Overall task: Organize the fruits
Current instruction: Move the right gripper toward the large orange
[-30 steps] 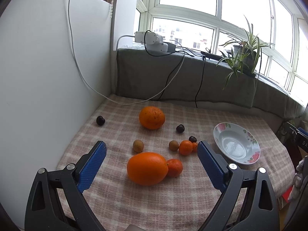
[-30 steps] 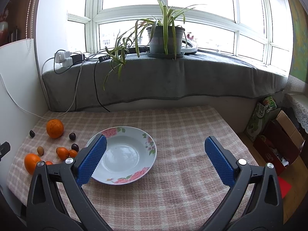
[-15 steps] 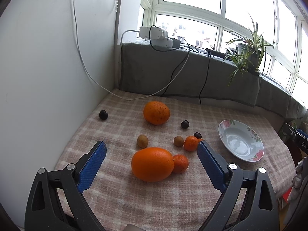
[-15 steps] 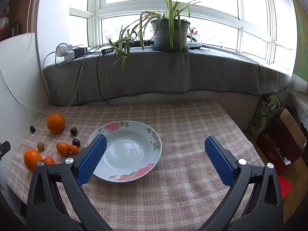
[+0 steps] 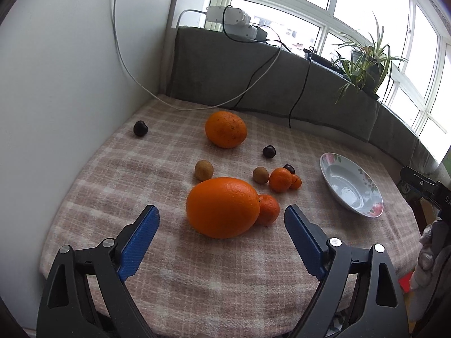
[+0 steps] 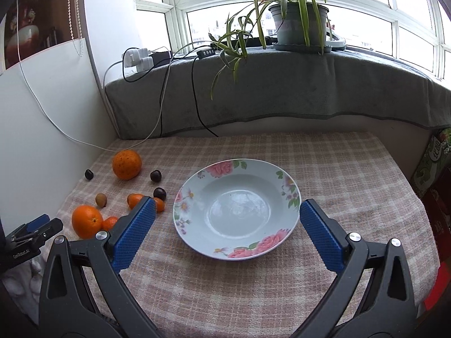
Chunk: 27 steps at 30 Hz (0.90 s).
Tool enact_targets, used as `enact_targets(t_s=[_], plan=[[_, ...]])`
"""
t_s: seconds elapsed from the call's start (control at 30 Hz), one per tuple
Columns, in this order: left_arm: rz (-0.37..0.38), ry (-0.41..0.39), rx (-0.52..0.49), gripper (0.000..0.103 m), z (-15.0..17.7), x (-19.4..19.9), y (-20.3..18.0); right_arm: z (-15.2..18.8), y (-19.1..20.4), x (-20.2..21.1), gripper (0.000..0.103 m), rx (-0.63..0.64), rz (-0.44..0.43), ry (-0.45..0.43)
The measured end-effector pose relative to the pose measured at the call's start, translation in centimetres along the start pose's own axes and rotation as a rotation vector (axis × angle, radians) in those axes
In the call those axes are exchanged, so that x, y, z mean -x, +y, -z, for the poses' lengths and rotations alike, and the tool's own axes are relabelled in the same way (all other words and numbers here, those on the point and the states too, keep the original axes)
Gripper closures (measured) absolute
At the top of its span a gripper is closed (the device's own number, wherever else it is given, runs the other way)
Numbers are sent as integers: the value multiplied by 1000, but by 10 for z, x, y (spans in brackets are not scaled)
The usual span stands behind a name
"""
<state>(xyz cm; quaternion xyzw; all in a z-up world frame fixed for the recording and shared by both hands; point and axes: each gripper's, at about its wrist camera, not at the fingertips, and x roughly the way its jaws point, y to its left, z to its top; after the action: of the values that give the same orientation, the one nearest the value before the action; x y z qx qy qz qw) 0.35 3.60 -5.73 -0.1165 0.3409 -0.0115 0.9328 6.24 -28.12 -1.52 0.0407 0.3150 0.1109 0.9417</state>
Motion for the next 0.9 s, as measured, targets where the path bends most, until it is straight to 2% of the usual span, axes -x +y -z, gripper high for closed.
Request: enact_targets(t_s=[0.17,0.27,0.37,0.47,0.6,0.7,0.8,0.9], plan=[[24,27,4,13,12,-5,3,-5,20,-19,0,27,-123,54],[24,32,41,13,18,-7,8,-8,37,-31,0,59,-192,82],[20,45,78,13,21,-12,13,-7,57,-44,0,93,-269,126],[-8,57,66,13,23,-16,13,-5,77,-57,0,147,-307,163],[-30,64,38,13,24,-21,11,-6,100,-76,0,192,-380,242],[-22,69,59,13,25,-25,15,-8,115,-91,0,234,-407,292],[-18,78,78,13,26,-29,19,-10,127,-108,0,245,-480,366],[-7,84,92,13,26,-32,22,-11,141,-122,7,257,-530,432]])
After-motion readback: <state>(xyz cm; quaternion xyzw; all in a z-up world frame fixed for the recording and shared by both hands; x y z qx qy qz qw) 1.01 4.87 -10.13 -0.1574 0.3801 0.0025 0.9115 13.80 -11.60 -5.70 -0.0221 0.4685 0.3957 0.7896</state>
